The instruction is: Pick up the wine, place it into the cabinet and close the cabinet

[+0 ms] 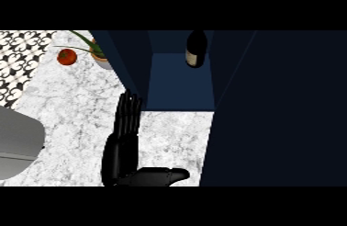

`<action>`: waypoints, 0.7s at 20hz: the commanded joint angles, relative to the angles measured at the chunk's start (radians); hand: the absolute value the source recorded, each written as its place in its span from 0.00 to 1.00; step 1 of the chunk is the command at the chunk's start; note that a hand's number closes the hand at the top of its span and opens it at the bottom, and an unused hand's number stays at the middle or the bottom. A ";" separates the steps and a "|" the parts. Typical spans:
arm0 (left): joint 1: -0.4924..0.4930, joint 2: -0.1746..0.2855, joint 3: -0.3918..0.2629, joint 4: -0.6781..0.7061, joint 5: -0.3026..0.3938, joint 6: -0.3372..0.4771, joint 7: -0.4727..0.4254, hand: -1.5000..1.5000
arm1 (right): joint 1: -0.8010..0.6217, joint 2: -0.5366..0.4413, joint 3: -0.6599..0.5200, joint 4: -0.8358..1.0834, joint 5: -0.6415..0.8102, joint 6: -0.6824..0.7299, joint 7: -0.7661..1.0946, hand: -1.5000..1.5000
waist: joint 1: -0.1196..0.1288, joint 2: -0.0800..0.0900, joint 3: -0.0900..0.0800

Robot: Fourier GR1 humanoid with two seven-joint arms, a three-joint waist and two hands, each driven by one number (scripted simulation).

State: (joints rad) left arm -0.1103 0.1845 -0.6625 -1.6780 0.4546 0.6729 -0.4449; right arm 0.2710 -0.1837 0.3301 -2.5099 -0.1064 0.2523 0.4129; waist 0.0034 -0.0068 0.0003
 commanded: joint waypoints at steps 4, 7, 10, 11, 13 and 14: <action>0.180 0.132 0.040 -0.122 0.026 -0.067 -0.051 0.00 | 0.090 -0.075 0.200 -0.154 -0.108 0.109 0.085 1.00 | 0.001 -0.001 -0.002; 0.281 0.158 -0.007 -0.195 0.011 -0.081 -0.089 0.00 | 0.061 -0.058 0.283 -0.179 -0.073 0.096 0.111 1.00 | 0.009 -0.002 -0.003; 0.326 0.223 0.063 -0.244 0.048 -0.109 -0.082 0.00 | 0.060 -0.043 0.367 -0.189 0.007 0.085 0.119 1.00 | 0.003 -0.004 -0.003; 0.328 0.273 0.081 -0.292 0.050 -0.118 -0.051 0.00 | 0.047 -0.054 0.353 -0.200 0.000 0.090 0.126 1.00 | 0.005 -0.004 -0.003; 0.384 0.274 0.104 -0.267 0.080 -0.168 -0.113 0.00 | 0.001 -0.034 0.365 -0.195 -0.008 0.076 0.142 1.00 | 0.015 -0.002 -0.005; 0.370 0.280 0.109 -0.280 0.084 -0.167 -0.092 0.00 | -0.012 -0.014 0.401 -0.194 0.026 0.057 0.161 1.00 | 0.009 -0.003 -0.006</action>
State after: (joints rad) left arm 0.2132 0.4200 -0.5904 -1.9267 0.5069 0.5509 -0.5250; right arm 0.2858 -0.2418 0.5212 -2.5147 -0.1087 0.3421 0.4471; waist 0.0124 -0.0097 -0.0034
